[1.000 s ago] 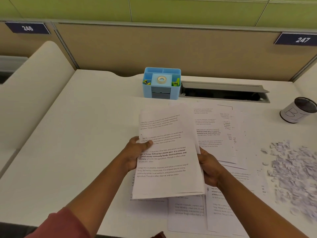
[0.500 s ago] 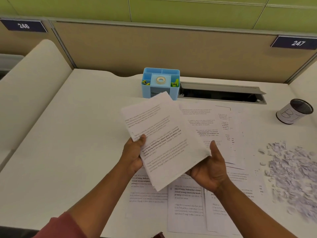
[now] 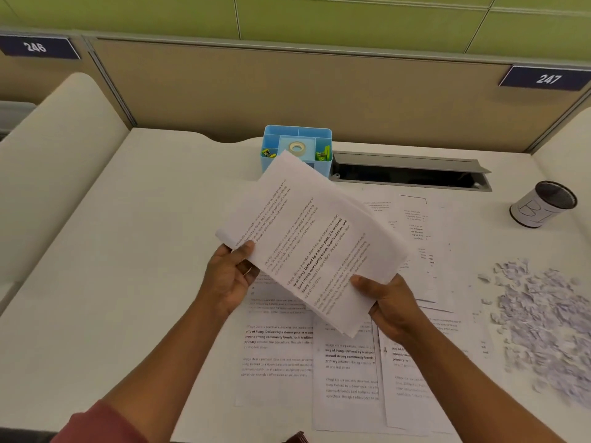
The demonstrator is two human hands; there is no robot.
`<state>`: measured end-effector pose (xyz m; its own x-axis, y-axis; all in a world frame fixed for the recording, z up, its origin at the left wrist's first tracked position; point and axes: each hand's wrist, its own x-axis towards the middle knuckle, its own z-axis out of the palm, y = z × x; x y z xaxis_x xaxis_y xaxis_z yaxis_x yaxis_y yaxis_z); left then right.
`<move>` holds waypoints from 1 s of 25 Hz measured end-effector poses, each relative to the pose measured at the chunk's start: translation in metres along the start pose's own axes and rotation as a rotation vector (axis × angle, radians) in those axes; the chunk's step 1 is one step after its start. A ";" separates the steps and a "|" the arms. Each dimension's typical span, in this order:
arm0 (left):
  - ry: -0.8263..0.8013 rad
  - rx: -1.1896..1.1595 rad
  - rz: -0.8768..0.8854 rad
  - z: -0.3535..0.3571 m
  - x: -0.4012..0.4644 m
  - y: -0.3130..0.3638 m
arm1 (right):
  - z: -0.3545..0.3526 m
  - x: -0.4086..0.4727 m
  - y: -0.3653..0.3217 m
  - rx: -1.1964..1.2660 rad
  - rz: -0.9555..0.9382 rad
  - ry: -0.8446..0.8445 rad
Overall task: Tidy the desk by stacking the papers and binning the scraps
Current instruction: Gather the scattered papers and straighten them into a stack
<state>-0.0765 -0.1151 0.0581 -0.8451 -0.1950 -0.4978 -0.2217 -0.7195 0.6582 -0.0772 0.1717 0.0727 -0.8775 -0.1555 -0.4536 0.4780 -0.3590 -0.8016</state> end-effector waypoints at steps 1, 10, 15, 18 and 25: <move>-0.039 0.074 0.009 -0.007 0.000 0.007 | -0.005 0.001 -0.004 -0.041 -0.023 0.007; -0.074 1.009 0.271 -0.027 -0.005 0.009 | -0.030 0.008 -0.021 -0.367 -0.220 0.046; -0.071 0.856 0.264 -0.024 -0.014 -0.013 | -0.039 0.006 0.000 -0.328 -0.151 0.045; -0.034 0.738 0.286 -0.017 -0.021 -0.020 | -0.036 0.001 0.007 -0.349 -0.194 0.003; 0.016 0.639 0.358 -0.016 -0.023 -0.020 | -0.035 0.000 0.007 -0.403 -0.241 -0.037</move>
<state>-0.0447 -0.1072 0.0476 -0.9129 -0.3586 -0.1951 -0.1775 -0.0815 0.9807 -0.0726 0.2017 0.0533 -0.9627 -0.1465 -0.2275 0.2306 -0.0040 -0.9730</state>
